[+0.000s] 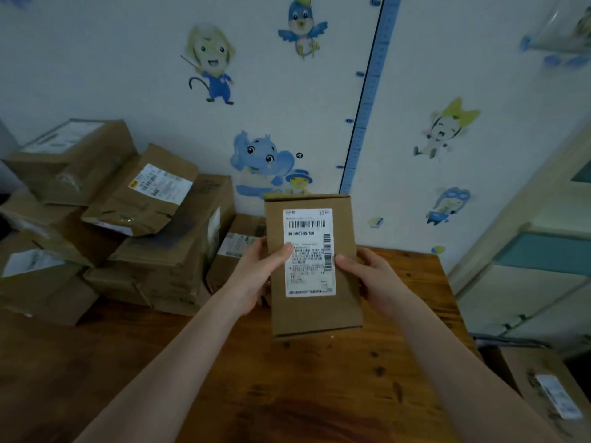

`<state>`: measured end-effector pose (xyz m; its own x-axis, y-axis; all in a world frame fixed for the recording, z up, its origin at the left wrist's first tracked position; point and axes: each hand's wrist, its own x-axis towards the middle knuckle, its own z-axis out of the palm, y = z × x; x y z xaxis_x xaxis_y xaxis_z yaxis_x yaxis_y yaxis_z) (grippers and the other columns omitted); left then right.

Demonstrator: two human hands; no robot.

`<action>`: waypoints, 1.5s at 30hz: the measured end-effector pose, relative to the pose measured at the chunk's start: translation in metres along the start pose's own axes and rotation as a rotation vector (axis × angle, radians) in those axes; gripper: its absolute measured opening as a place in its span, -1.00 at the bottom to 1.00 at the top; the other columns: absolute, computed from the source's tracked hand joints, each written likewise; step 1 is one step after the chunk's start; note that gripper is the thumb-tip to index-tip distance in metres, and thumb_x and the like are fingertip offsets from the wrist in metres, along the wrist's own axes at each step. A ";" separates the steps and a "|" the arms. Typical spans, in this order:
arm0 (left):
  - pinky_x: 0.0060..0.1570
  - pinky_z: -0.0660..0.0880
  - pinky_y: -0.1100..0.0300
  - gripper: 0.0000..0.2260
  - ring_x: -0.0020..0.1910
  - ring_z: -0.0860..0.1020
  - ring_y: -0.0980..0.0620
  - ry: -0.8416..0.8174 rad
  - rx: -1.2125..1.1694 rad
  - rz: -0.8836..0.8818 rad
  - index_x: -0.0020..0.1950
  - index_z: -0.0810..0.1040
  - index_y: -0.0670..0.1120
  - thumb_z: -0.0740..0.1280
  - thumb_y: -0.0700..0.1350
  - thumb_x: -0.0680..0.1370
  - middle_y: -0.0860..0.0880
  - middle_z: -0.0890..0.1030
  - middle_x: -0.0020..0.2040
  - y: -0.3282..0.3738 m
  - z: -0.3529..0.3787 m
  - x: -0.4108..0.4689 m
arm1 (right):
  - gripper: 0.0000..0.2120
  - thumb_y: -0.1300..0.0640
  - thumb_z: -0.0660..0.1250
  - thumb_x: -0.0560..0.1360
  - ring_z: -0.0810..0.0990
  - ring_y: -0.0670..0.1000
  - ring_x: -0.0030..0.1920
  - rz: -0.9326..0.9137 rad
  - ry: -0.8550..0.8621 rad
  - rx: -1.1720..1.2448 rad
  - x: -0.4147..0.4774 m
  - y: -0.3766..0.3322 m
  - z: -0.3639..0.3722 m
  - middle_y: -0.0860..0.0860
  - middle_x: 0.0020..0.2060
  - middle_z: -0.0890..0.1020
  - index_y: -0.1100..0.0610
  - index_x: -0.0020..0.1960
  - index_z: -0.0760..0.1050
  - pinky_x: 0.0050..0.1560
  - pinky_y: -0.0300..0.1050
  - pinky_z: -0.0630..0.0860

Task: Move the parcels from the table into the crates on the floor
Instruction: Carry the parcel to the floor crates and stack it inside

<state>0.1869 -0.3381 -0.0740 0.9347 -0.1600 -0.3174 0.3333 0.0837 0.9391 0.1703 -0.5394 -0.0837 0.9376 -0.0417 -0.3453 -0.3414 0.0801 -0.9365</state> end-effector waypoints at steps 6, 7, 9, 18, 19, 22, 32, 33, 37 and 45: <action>0.10 0.48 -0.05 -0.71 0.05 0.59 -0.02 -0.003 -0.025 0.032 0.18 0.45 0.07 0.40 -0.10 0.49 -0.01 0.64 0.06 0.009 0.002 0.001 | -0.51 -0.09 0.45 0.38 0.56 0.05 0.16 -0.032 0.018 0.017 0.000 -0.015 0.004 -0.01 0.14 0.60 0.02 0.25 0.43 0.28 0.15 0.43; 0.06 0.50 -0.02 -0.69 0.03 0.61 -0.02 0.010 -0.040 0.052 0.21 0.46 0.02 0.41 -0.09 0.49 -0.02 0.65 0.05 0.011 0.003 0.001 | -0.52 -0.06 0.45 0.39 0.58 0.06 0.13 -0.037 0.005 0.007 0.000 -0.018 0.004 0.01 0.12 0.62 0.03 0.25 0.45 0.27 0.14 0.44; -0.07 0.53 0.08 -0.65 -0.01 0.63 0.01 0.044 -0.070 0.096 0.23 0.46 0.00 0.42 -0.09 0.48 -0.03 0.65 0.05 0.015 0.004 0.000 | -0.61 -0.03 0.44 0.41 0.60 0.06 0.10 -0.040 -0.044 -0.033 -0.002 -0.022 0.004 0.02 0.07 0.64 0.04 0.19 0.48 0.22 0.11 0.48; -0.24 0.53 0.18 -0.74 -0.13 0.65 0.05 0.070 -0.068 0.155 0.14 0.46 0.04 0.41 -0.07 0.49 -0.03 0.66 -0.04 0.025 0.006 -0.002 | -0.72 -0.07 0.37 0.46 0.61 0.05 0.07 -0.048 -0.001 -0.021 -0.007 -0.035 0.008 0.07 0.05 0.65 0.08 0.08 0.51 0.13 -0.02 0.54; -0.27 0.52 0.20 -0.77 -0.15 0.65 0.06 0.070 -0.067 0.155 0.10 0.45 0.09 0.41 -0.07 0.49 -0.02 0.66 -0.06 0.026 0.005 -0.003 | -0.66 -0.09 0.37 0.46 0.61 0.06 0.08 -0.037 0.011 -0.025 -0.007 -0.036 0.010 0.07 0.05 0.64 0.10 0.12 0.50 0.15 0.00 0.53; -0.34 0.53 0.26 -0.75 -0.20 0.67 0.10 0.050 -0.032 0.155 0.12 0.47 0.07 0.41 -0.12 0.49 -0.01 0.68 -0.09 0.025 0.004 -0.004 | -0.40 -0.19 0.40 0.37 0.58 0.07 0.14 -0.070 0.025 -0.004 -0.007 -0.038 0.013 0.05 0.12 0.62 0.11 0.29 0.44 0.24 0.09 0.49; 0.12 0.54 0.03 -0.63 0.10 0.59 0.04 0.171 0.194 0.331 0.31 0.46 -0.09 0.39 -0.13 0.51 -0.02 0.62 0.13 0.029 0.008 -0.010 | -0.65 -0.17 0.25 0.52 0.53 -0.05 0.00 -0.087 0.085 -0.075 -0.011 -0.045 0.028 -0.04 0.03 0.59 0.02 0.19 0.41 0.04 -0.03 0.45; 0.12 0.55 0.02 -0.67 0.08 0.59 0.04 0.172 0.171 0.331 0.28 0.47 -0.07 0.38 -0.11 0.52 -0.02 0.62 0.12 0.030 0.010 -0.011 | -0.65 -0.17 0.25 0.52 0.53 -0.05 -0.01 -0.085 0.091 -0.066 -0.011 -0.046 0.028 -0.04 0.02 0.59 0.01 0.19 0.41 0.03 -0.03 0.44; 0.06 0.56 0.04 -0.82 0.00 0.62 0.01 0.203 -0.013 0.266 0.06 0.45 0.06 0.31 0.09 0.54 -0.04 0.63 0.01 0.038 0.019 -0.015 | -0.39 -0.35 0.25 0.42 0.47 0.04 0.19 -0.033 0.054 -0.071 -0.013 -0.047 0.030 -0.03 0.18 0.52 0.01 0.31 0.35 0.26 0.18 0.39; 0.22 0.41 0.07 -0.61 0.18 0.49 0.09 0.123 0.192 0.276 0.39 0.36 0.05 0.22 0.11 0.58 0.08 0.54 0.19 0.042 0.024 -0.018 | -0.60 -0.12 0.26 0.53 0.52 0.04 0.07 -0.111 0.128 0.012 -0.018 -0.048 0.030 0.05 0.04 0.57 0.08 0.27 0.43 0.02 0.00 0.48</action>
<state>0.1810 -0.3550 -0.0260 0.9981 -0.0363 -0.0506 0.0475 -0.0807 0.9956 0.1721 -0.5128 -0.0310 0.9530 -0.1772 -0.2459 -0.2350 0.0801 -0.9687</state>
